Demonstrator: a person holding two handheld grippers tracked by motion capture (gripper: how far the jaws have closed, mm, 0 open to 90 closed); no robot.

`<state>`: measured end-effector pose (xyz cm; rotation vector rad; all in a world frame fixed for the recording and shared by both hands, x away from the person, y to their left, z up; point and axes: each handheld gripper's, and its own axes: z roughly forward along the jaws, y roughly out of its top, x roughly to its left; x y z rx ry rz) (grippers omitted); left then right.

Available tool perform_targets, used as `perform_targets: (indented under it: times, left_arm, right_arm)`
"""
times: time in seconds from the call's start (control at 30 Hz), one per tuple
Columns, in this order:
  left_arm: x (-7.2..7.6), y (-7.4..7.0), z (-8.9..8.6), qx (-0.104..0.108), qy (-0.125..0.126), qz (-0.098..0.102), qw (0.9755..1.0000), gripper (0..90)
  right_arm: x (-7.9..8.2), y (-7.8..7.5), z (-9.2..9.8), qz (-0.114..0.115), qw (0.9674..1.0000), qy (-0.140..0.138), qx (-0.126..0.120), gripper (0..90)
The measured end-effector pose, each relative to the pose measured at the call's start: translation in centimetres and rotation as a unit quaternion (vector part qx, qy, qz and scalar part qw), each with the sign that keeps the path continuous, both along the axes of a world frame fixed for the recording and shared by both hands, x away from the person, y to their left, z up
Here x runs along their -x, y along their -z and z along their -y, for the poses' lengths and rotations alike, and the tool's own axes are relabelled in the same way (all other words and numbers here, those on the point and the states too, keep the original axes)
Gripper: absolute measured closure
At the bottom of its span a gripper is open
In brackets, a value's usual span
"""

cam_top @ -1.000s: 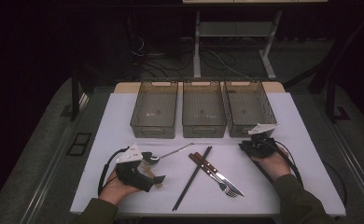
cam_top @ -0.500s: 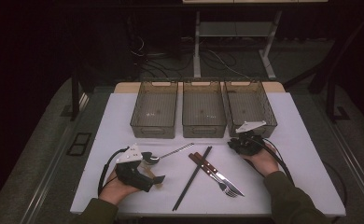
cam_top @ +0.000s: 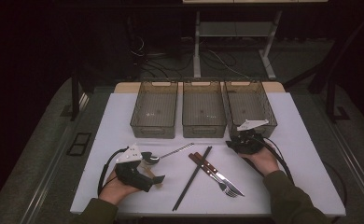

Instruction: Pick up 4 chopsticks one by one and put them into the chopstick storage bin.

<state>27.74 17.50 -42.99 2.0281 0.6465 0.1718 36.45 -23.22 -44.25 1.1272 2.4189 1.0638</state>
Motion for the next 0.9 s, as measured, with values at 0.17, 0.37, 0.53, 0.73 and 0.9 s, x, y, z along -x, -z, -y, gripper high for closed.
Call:
perform_targets:
  times: [0.17,0.37,0.53,0.73,0.9]
  left_arm:
    - [0.1,-0.1,0.0,0.002,-0.003,0.002,1.0,0.0]
    - [0.0,-0.1,-0.1,0.002,-0.003,0.003,1.0,0.0]
    - [0.1,-0.1,-0.1,0.005,-0.004,0.004,1.0,0.0]
    - [0.1,-0.2,-0.2,0.005,-0.004,0.003,1.0,0.0]
    - [0.1,-0.1,-0.2,0.003,-0.001,0.004,1.0,0.0]
  right_arm:
    - [0.5,-0.7,0.5,0.002,0.9999,0.005,-0.01,51.4]
    - [1.6,-1.6,1.9,-0.006,1.0,-0.002,-0.007,50.0]
    - [2.9,-2.3,3.3,-0.008,0.9996,-0.001,-0.026,46.9]
    - [4.3,-2.7,4.6,-0.014,0.9993,-0.011,-0.032,44.9]
    - [5.9,-2.6,5.5,-0.013,0.9995,-0.019,-0.023,48.8]
